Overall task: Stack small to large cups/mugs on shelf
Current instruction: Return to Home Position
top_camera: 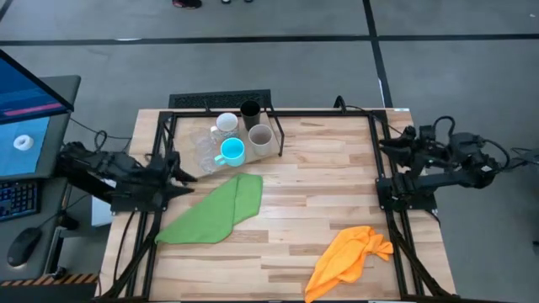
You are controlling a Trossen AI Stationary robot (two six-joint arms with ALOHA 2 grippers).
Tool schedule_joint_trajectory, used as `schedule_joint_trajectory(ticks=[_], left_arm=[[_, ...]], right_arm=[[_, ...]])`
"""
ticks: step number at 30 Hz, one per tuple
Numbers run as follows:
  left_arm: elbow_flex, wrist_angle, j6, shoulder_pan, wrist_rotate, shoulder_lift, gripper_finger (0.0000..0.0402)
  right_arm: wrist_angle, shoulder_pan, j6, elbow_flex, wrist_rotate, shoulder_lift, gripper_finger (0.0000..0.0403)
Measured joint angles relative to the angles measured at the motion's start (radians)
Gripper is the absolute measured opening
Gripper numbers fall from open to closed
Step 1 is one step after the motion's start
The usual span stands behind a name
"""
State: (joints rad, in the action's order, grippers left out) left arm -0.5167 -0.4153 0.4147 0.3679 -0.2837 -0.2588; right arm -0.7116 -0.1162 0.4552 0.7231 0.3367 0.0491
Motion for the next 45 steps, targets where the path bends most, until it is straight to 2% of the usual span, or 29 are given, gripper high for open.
schedule_joint_trajectory(ticks=[2, 5, 10, 13, 17, 28, 38, 45], left_arm=[[0.034, 0.135, -0.138, 0.001, 0.109, 0.024, 0.0159], [0.104, 0.216, -0.207, 0.003, 0.258, 0.091, 0.0159], [0.217, 0.196, -0.147, 0.003, 0.247, 0.260, 0.0159], [0.257, 0.208, -0.158, 0.005, 0.271, 0.254, 0.0159], [0.328, 0.314, -0.177, 0.005, 0.273, 0.259, 0.0159], [0.506, 0.554, -0.133, 0.006, 0.367, 0.257, 0.0159], [0.505, 0.541, -0.163, 0.006, 0.366, 0.255, 0.0159], [0.505, 0.538, -0.167, 0.006, 0.358, 0.255, 0.0159]], right_arm=[[0.074, -0.005, -0.092, -0.015, -0.014, -0.031, 0.0175], [0.120, -0.014, -0.162, -0.021, -0.068, -0.044, 0.0175], [0.125, -0.017, -0.202, -0.008, -0.097, -0.046, 0.0175], [0.114, -0.017, -0.236, -0.014, -0.117, -0.044, 0.0175], [0.092, -0.017, -0.259, -0.060, -0.140, -0.044, 0.0175], [0.277, -0.033, -0.281, -0.239, -0.187, -0.044, 0.0175], [0.470, -0.050, -0.252, -0.430, -0.192, -0.044, 0.0175], [0.687, -0.050, -0.219, -0.588, -0.206, -0.045, 0.0175]])
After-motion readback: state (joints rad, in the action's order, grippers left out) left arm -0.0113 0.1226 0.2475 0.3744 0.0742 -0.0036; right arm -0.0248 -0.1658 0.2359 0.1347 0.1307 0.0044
